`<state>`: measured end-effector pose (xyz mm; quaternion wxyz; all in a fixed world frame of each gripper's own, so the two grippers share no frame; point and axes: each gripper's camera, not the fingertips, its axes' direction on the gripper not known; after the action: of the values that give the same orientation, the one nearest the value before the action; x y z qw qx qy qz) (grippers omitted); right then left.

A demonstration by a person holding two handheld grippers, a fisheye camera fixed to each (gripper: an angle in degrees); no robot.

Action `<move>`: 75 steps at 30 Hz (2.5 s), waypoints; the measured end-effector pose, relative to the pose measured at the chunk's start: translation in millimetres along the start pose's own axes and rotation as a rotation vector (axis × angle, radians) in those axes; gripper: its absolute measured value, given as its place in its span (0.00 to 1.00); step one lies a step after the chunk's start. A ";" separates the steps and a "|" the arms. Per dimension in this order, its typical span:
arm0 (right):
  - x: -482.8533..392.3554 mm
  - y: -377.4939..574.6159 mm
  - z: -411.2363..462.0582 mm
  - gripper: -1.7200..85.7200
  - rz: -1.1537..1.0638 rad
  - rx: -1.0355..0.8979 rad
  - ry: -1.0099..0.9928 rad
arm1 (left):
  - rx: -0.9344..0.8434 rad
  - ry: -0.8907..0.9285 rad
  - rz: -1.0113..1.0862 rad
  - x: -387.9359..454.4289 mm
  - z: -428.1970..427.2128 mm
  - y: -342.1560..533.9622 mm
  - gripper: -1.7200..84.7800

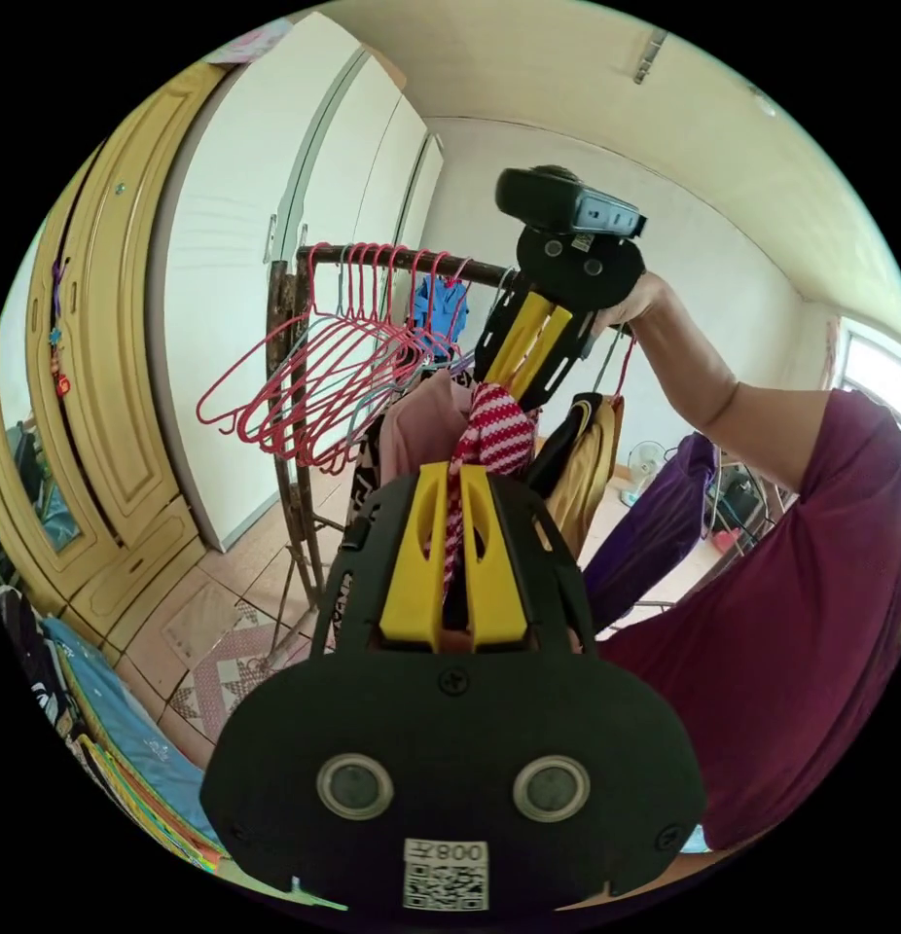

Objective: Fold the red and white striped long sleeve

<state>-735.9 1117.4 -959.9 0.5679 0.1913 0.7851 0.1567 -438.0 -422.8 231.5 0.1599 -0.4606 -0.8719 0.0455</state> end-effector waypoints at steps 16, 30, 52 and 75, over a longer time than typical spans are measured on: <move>-20.7 20.3 -9.8 0.07 -0.002 0.028 0.004 | 0.038 -0.015 -0.053 -12.1 9.0 31.9 0.03; -31.6 71.2 -18.6 0.07 0.032 0.110 0.001 | 0.086 -0.168 -0.101 -42.8 12.2 90.5 0.02; -70.9 161.9 -11.3 0.06 0.120 0.200 0.190 | 0.230 0.030 -0.277 -112.7 81.4 264.3 0.02; -73.8 187.2 99.6 0.10 0.093 0.244 0.068 | 0.304 -0.036 -0.461 -147.0 81.1 488.8 0.02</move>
<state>-597.4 1249.2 -842.3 0.5056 0.2896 0.8074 0.0926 -1.4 -258.2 9.4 0.2179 -0.2196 -0.9396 0.1465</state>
